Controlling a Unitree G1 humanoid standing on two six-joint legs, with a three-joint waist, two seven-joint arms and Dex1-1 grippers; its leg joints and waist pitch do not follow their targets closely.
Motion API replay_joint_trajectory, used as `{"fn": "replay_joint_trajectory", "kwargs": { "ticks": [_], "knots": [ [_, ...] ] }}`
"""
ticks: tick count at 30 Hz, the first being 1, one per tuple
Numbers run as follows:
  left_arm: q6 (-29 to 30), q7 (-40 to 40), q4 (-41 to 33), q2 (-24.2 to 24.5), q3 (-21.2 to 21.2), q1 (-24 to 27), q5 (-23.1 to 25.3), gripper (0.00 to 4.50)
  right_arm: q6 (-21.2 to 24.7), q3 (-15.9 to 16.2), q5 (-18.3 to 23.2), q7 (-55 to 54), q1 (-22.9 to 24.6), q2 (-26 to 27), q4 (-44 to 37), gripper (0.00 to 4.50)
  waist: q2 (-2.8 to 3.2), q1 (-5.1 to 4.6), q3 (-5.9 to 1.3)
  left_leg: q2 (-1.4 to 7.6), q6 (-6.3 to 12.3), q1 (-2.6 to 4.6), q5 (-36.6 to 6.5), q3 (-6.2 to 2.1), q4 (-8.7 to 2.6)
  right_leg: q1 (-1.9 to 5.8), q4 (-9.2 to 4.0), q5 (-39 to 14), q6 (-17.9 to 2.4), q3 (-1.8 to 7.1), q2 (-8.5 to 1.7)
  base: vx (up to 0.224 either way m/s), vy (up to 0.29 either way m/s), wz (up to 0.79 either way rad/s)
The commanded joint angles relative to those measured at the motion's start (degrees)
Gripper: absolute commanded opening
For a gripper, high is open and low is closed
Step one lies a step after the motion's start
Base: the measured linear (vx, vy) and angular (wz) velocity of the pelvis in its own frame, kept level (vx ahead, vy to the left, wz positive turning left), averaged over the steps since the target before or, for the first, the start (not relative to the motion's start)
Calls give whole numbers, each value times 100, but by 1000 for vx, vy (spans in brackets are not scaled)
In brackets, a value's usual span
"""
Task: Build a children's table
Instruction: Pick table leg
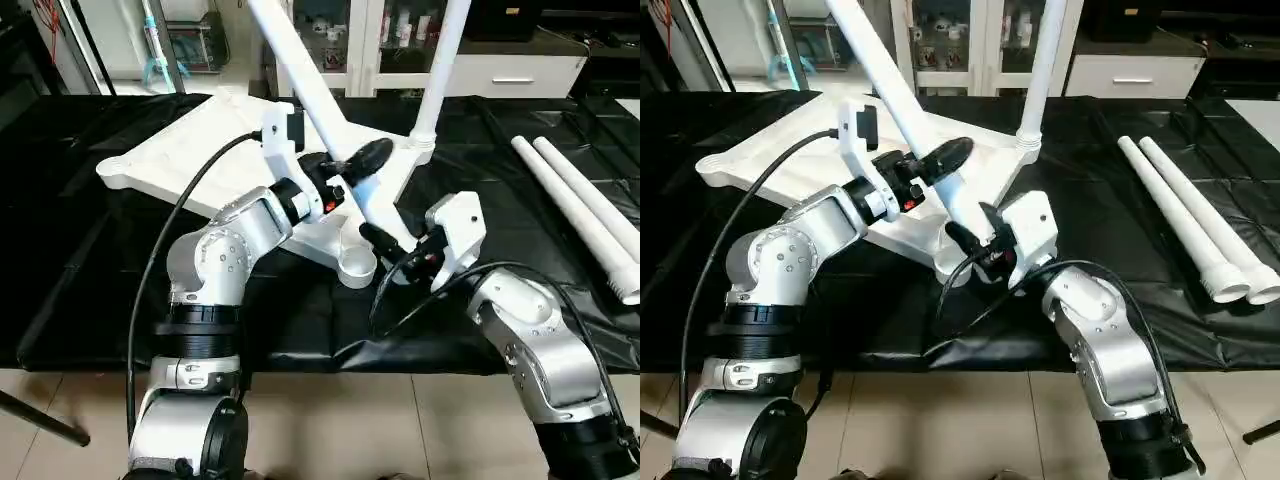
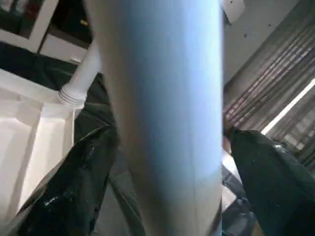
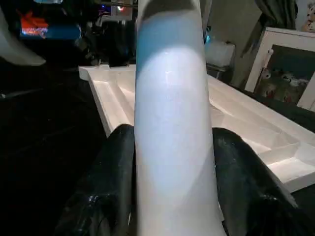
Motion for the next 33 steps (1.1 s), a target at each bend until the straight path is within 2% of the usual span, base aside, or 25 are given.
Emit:
{"fn": "replay_joint_trajectory", "kwargs": {
  "ticks": [1, 7, 9, 12, 13, 21, 29, 30, 31, 33],
  "knots": [
    [144, 106, 44, 41, 41, -33, -114, 374, -142, -8, -97, 21, -111, -36, -12, 187, -137, 14, -422, 180, 594, 63, -326, -98, -376, 344, -366, -774, -1209, 220, -239, 0, 0, 0],
    [277, 187, 85, 23, 135, -71, -201, 325, -206, 13, -139, 47, -140, -52, 31, 187, -140, 13, -422, 176, 644, 63, -314, -94, -366, 351, -367, -749, -1252, 216, -239, 0, 0, 0],
    [298, 210, 77, 30, 143, -74, -196, 290, -217, 19, -148, 52, -142, -62, 25, 187, -142, 16, -424, 177, 647, 66, -302, -94, -364, 350, -363, -746, -1256, 217, -238, 0, 0, 0],
    [273, 209, 93, 37, 153, -79, -261, 271, -236, 8, -154, 46, -140, -63, 26, 187, -139, 12, -432, 176, 668, 62, -242, -95, -357, 352, -349, -635, -1284, 217, -233, 0, 0, 0],
    [237, 213, 107, 29, 156, -83, -282, 271, -251, 8, -163, 46, -133, -58, 32, 187, -120, 16, -430, 178, 680, 66, -234, -97, -358, 349, -345, -619, -1297, 214, -231, 0, 0, 0],
    [142, 192, 158, -45, 145, -200, -299, 200, -298, 22, -189, 123, -178, -67, 101, 187, -124, 20, -435, 176, 665, 64, -262, -97, -354, 365, -345, -583, -1322, 213, -235, 0, 0, 0],
    [37, 239, 174, 28, 183, -182, -340, 190, -409, 40, -284, 60, -188, -32, 175, 187, -110, 18, -443, 175, 707, 70, -210, -98, -343, 362, -331, -493, -1362, 210, -228, 0, 0, 0],
    [20, 254, 191, 26, 195, -201, -340, 189, -412, 37, -283, 65, -201, -38, 190, 187, -122, 21, -439, 175, 712, 69, -224, -98, -346, 366, -332, -503, -1368, 209, -231, 0, 0, 0],
    [-13, 285, 191, 26, 206, -214, -325, 189, -415, 28, -288, 54, -222, -38, 209, 222, -134, 20, -438, 174, 714, 69, -239, -95, -346, 365, -336, -526, -1367, 209, -230, 0, 0, 0],
    [-37, 312, 202, 32, 222, -237, -319, 189, -405, 21, -267, 71, -251, -37, 233, 257, -131, 22, -438, 172, 701, 69, -274, -94, -344, 365, -342, -599, -1360, 210, -236, 0, 0, 0]
  ]
}}
